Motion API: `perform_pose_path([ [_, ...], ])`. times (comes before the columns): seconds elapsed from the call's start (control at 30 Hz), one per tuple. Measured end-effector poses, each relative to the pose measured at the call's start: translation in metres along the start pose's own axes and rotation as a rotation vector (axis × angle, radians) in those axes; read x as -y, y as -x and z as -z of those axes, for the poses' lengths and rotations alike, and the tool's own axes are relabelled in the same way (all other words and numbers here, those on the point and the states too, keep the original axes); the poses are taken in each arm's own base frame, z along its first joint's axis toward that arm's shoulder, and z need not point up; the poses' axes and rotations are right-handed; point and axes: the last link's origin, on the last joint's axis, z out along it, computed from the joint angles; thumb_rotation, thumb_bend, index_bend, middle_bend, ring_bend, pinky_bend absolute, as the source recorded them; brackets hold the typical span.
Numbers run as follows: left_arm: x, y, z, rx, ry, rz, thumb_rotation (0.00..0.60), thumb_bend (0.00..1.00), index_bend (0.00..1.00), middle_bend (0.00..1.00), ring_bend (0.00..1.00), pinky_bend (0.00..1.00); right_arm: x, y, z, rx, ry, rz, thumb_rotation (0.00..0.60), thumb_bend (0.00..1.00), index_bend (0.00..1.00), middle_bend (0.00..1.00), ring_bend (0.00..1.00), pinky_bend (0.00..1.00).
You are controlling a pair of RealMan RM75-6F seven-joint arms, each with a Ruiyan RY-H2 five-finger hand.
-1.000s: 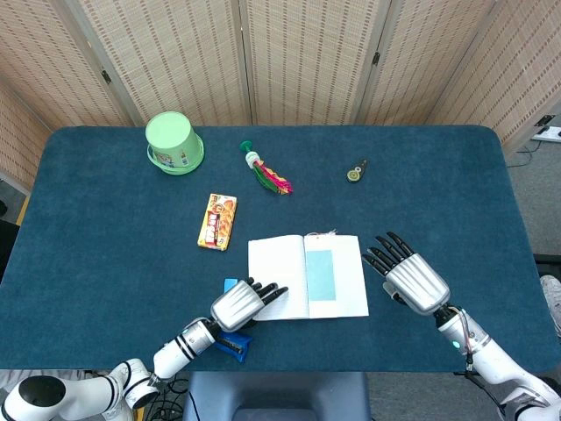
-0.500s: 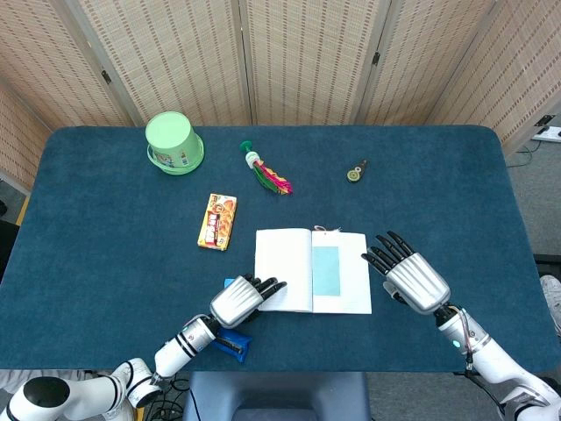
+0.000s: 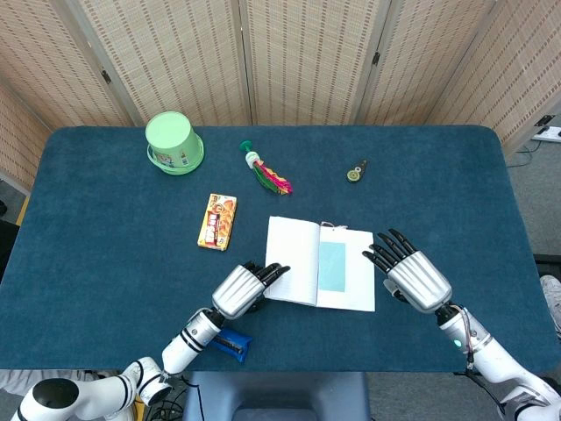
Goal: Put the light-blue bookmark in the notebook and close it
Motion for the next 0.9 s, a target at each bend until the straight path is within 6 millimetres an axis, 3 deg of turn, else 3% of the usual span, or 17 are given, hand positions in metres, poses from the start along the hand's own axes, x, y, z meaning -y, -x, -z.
perform_pose_path([
  [0.27, -0.014, -0.011, -0.020, -0.108, -0.051, 0.128, 0.600, 0.31, 0.12, 0.22, 0.48, 0.56, -0.002, -0.011, -0.003, -0.051, 0.001, 0.002, 0.600, 0.33, 0.20, 0.21, 0.10, 0.12],
  [0.43, -0.027, -0.018, -0.031, -0.129, -0.048, 0.169, 0.600, 0.31, 0.11, 0.20, 0.47, 0.56, -0.005, -0.033, -0.007, -0.139, 0.009, 0.002, 0.600, 0.33, 0.20, 0.21, 0.10, 0.12],
  [0.63, -0.048, -0.026, -0.047, -0.131, -0.027, 0.198, 0.600, 0.31, 0.10, 0.18, 0.45, 0.56, -0.007, -0.055, -0.010, -0.193, 0.015, 0.009, 0.600, 0.33, 0.20, 0.21, 0.10, 0.12],
  [0.9, -0.081, -0.027, -0.068, -0.083, 0.012, 0.199, 0.600, 0.31, 0.10, 0.17, 0.44, 0.56, -0.007, -0.061, -0.007, -0.202, 0.022, 0.011, 0.600, 0.33, 0.20, 0.21, 0.10, 0.12],
])
